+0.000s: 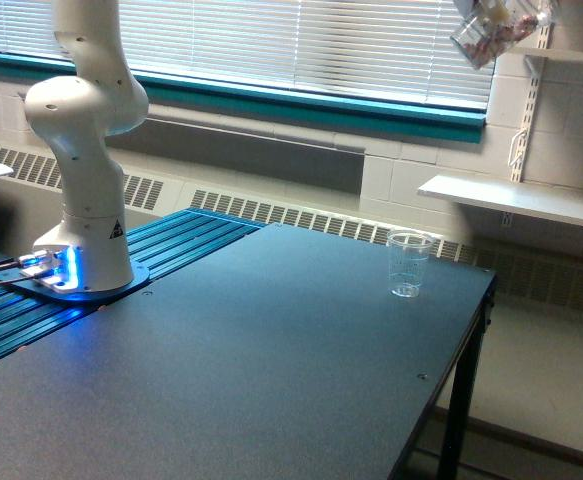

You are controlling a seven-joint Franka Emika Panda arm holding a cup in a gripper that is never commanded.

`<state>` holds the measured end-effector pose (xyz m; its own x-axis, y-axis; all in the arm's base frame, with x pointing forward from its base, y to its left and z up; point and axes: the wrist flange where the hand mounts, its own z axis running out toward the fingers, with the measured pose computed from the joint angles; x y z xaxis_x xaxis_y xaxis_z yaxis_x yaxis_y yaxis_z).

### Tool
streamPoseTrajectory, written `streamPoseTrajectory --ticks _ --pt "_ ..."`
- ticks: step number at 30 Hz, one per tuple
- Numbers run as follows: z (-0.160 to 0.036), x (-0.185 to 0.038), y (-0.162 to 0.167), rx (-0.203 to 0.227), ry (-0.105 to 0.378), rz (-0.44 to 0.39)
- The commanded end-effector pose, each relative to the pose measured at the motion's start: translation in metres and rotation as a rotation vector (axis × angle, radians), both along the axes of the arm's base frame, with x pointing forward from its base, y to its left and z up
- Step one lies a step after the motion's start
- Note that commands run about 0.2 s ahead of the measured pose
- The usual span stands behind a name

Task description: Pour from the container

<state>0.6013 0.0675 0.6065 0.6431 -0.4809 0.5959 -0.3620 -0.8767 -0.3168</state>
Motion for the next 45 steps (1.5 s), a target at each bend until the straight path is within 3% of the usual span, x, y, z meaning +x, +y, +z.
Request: streamPoseTrajectory --ticks 1,6,8,16,24,33,45 --pt "0.021 -0.004 -0.030 0.068 -0.017 -0.129" --pt "0.012 -0.007 -0.024 0.093 0.014 -0.155" --pt "0.002 -0.010 -0.017 0.074 0.033 -0.153" --pt "-0.027 -0.036 0.019 0.156 0.122 -0.142" --pt "-0.067 -0.074 0.066 0.139 0.201 -0.079" --pt "-0.096 -0.113 0.105 0.157 0.277 -0.049" --pt "-0.133 -0.147 0.144 0.169 0.391 -0.004"
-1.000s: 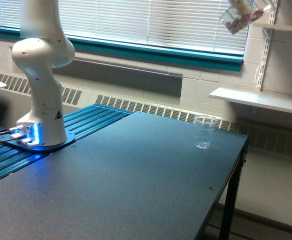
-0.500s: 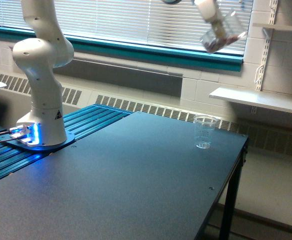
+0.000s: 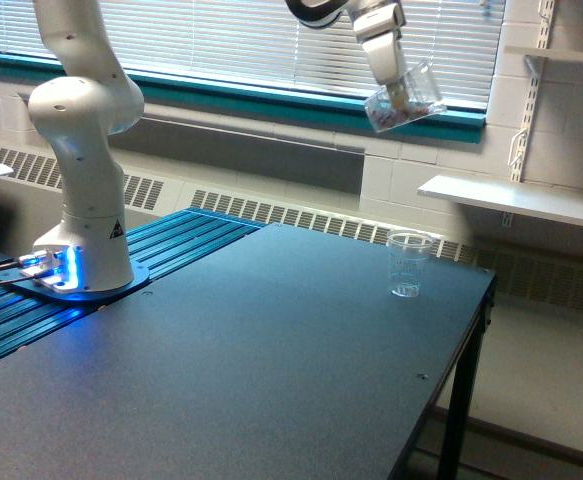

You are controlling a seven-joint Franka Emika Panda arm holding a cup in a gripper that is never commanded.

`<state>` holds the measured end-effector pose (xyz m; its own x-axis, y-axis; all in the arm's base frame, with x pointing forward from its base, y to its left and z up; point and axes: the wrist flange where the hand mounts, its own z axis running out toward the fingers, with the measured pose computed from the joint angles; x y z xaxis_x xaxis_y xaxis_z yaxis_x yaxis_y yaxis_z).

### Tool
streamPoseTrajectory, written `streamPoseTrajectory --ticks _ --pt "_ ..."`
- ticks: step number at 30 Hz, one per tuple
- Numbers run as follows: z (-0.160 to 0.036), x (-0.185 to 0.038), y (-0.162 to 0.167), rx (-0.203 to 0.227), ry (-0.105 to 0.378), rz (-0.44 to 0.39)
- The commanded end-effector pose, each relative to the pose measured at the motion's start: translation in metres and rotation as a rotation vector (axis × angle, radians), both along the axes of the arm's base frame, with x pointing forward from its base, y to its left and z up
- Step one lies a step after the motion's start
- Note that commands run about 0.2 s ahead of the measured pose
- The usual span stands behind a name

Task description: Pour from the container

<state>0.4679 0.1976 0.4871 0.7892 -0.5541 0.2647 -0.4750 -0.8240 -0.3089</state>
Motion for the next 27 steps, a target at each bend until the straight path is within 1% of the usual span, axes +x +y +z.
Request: streamPoseTrajectory --ticks 1,3,5,7,9,13,15,22,27 --pt "-0.017 -0.016 0.017 0.010 0.059 0.008" --pt "-0.025 -0.020 0.022 0.009 0.078 0.018" --pt "-0.034 -0.023 0.027 0.000 0.097 0.028" --pt "-0.040 -0.026 0.031 0.006 0.113 0.038" --pt "-0.047 -0.028 0.034 0.003 0.128 0.043" --pt "-0.062 -0.032 0.041 -0.014 0.147 0.059" --pt "-0.069 -0.033 0.043 -0.014 0.153 0.062" --pt "-0.096 -0.040 0.052 -0.032 0.199 0.085" --pt "-0.108 -0.038 0.053 -0.031 0.214 0.086"
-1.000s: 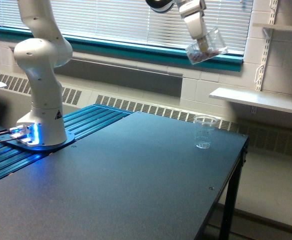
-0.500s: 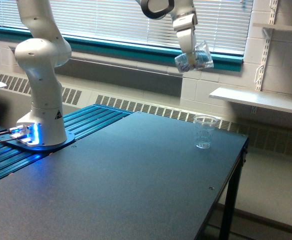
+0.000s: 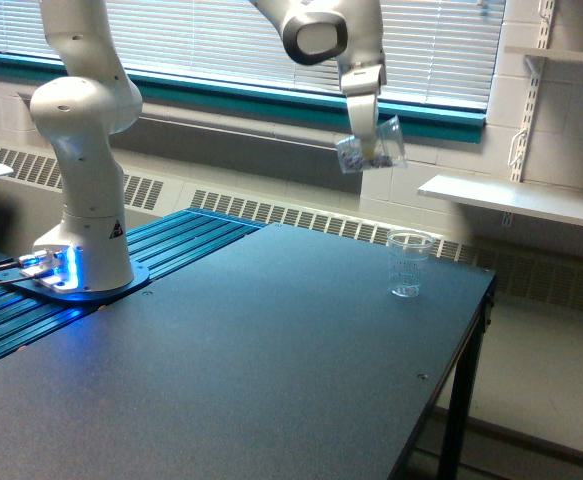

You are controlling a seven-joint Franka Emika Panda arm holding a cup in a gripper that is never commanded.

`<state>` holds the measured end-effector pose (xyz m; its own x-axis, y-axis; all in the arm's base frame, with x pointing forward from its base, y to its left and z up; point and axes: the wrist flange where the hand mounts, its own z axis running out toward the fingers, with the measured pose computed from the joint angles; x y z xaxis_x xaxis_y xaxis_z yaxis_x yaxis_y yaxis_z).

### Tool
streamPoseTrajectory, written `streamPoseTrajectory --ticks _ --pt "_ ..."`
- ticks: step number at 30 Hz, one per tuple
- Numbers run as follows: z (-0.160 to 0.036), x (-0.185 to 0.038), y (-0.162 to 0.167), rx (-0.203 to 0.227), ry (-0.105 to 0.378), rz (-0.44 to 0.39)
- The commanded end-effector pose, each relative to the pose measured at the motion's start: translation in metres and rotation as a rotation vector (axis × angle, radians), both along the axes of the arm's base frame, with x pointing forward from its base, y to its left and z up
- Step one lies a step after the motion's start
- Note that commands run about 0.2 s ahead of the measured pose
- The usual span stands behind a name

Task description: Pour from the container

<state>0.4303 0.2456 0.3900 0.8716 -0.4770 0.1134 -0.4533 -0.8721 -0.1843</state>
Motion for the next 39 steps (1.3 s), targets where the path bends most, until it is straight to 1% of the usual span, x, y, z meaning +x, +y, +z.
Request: streamPoseTrajectory --ticks 1,7,13,16,18,20,22,25,27,29,39 --pt "-0.013 0.000 0.005 0.006 0.015 0.002" --pt "-0.026 0.003 0.007 0.009 0.046 0.000" --pt "-0.044 0.003 0.014 -0.011 0.075 0.019" --pt "-0.050 0.003 0.018 -0.011 0.087 0.029" --pt "-0.052 0.004 0.020 -0.004 0.095 0.029" --pt "-0.056 0.004 0.023 -0.011 0.102 0.031" --pt "-0.058 0.006 0.026 -0.002 0.107 0.034" --pt "-0.062 0.007 0.029 -0.004 0.116 0.035" --pt "-0.063 0.008 0.031 0.005 0.125 0.038" --pt "-0.067 0.009 0.032 0.000 0.132 0.032" --pt "-0.082 0.021 0.035 0.001 0.182 0.016"
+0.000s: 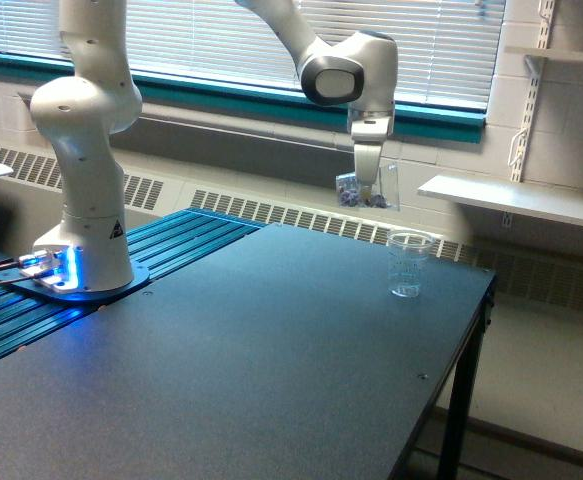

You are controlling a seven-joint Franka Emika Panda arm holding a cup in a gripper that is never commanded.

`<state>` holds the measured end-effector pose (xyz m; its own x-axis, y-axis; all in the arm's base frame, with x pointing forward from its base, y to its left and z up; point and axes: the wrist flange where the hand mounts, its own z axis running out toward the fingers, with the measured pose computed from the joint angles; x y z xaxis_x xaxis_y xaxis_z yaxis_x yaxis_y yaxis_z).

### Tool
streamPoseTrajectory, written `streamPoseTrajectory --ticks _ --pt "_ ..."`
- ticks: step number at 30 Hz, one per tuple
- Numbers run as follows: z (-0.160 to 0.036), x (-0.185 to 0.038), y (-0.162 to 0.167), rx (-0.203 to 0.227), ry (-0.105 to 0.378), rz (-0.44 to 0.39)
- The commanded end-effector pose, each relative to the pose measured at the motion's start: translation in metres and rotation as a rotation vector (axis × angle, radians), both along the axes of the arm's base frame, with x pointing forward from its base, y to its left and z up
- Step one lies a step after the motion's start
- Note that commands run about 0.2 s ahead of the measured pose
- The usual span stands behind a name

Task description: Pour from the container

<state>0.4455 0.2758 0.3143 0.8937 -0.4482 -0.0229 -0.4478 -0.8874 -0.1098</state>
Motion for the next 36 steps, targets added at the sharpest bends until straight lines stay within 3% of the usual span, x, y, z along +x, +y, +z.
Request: streamPoseTrajectory --ticks 1,13,31,36 --pt "-0.008 0.007 0.004 0.005 0.035 -0.023" --pt "-0.023 0.027 0.004 0.025 0.117 -0.087" --pt "-0.016 0.042 0.011 0.037 0.170 -0.129" --pt "-0.006 0.042 0.014 0.066 0.192 -0.136"
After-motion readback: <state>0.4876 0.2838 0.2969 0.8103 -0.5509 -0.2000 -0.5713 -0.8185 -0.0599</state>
